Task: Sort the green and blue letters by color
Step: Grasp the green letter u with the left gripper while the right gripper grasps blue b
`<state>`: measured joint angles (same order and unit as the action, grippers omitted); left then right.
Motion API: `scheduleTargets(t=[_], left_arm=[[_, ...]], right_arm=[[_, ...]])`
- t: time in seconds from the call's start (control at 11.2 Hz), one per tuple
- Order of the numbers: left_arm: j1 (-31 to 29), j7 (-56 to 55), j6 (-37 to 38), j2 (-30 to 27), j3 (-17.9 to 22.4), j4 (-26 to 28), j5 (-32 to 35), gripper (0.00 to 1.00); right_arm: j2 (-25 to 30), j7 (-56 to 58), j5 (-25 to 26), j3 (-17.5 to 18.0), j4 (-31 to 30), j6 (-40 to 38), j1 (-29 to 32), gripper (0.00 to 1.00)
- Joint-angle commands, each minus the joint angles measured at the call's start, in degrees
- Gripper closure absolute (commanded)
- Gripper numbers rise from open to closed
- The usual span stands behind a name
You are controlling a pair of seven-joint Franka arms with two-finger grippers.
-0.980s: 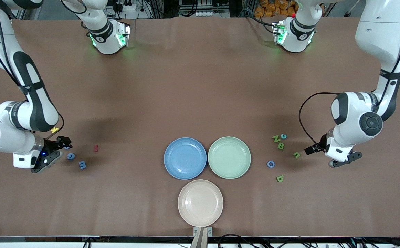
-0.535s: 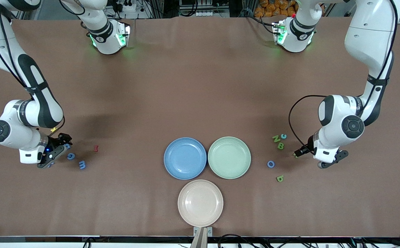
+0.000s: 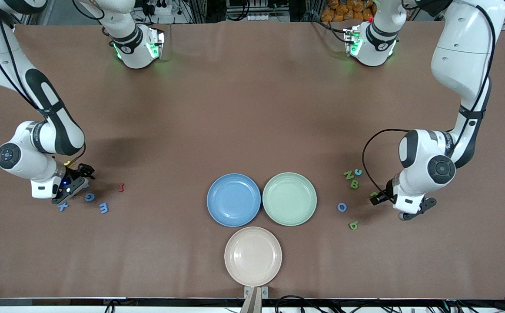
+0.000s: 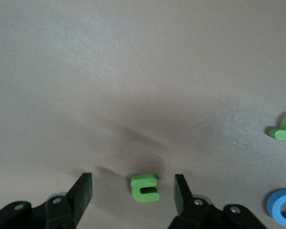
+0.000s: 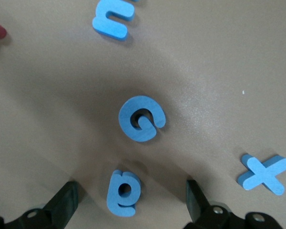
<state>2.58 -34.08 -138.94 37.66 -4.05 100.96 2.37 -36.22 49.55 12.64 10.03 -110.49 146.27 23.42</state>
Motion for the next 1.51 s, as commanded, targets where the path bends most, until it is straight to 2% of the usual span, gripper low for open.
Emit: scheduleTargets(t=[0.0,0.09,0.36,0.45,0.53,0.62,0.71,0.98,1.07,1.16,1.34,1.43], left_arm=[[1.1,-1.8,-0.2,2.2,0.4,-1.6,1.3,0.28],[1.5,-1.8,-0.2,2.2,0.4,-1.5,1.4,0.28],[1.5,-1.8,-0.2,2.4,0.4,-1.5,1.4,0.38],[1.5,-1.8,-0.2,2.5,0.4,-1.5,1.4,0.46],[1.5,-1.7,-0.2,2.5,0.4,-1.5,1.4,0.65],[1.6,-1.3,-0.2,2.5,0.5,-1.5,2.1,0.89],[1.6,-1.5,-0.2,2.5,0.4,-1.5,4.5,1.0],[2.5,-1.4,0.2,1.3,0.2,-1.5,5.6,1.0],[3.8,-1.2,0.5,0.7,0.1,-1.5,5.5,1.0],[5.6,-1.4,0.6,-0.5,0.1,-1.5,5.5,1.0],[9.4,-1.6,1.0,-3.4,-0.5,-0.3,5.4,1.0],[10.6,-2.2,1.0,-4.0,-2.3,-0.7,4.6,1.0]], right_arm=[[0.4,-0.4,0.8,0.8,-0.8,0.3,0.2,0.0],[0.4,-0.4,0.8,0.8,-0.8,0.1,0.4,0.0],[1.0,-0.5,0.8,0.9,-0.8,-0.2,0.6,0.0],[1.2,-0.6,0.8,0.9,-0.8,-0.2,0.6,0.0],[1.4,-0.6,0.8,0.9,-0.7,-0.8,0.5,0.0],[1.5,-0.6,0.8,0.9,-0.5,-1.5,0.6,0.0],[2.0,-0.6,0.8,0.9,-0.6,-1.9,0.5,0.0],[2.1,-0.4,0.8,0.9,-0.6,-2.4,0.6,0.0],[2.1,-0.4,0.8,0.9,-0.6,-2.4,0.7,0.76],[2.0,0.0,0.8,0.9,-0.6,-2.3,0.7,1.0],[1.9,0.2,0.8,0.9,-0.6,-2.2,0.8,1.0],[1.9,0.2,0.8,0.9,-0.6,-2.3,0.8,1.0]])
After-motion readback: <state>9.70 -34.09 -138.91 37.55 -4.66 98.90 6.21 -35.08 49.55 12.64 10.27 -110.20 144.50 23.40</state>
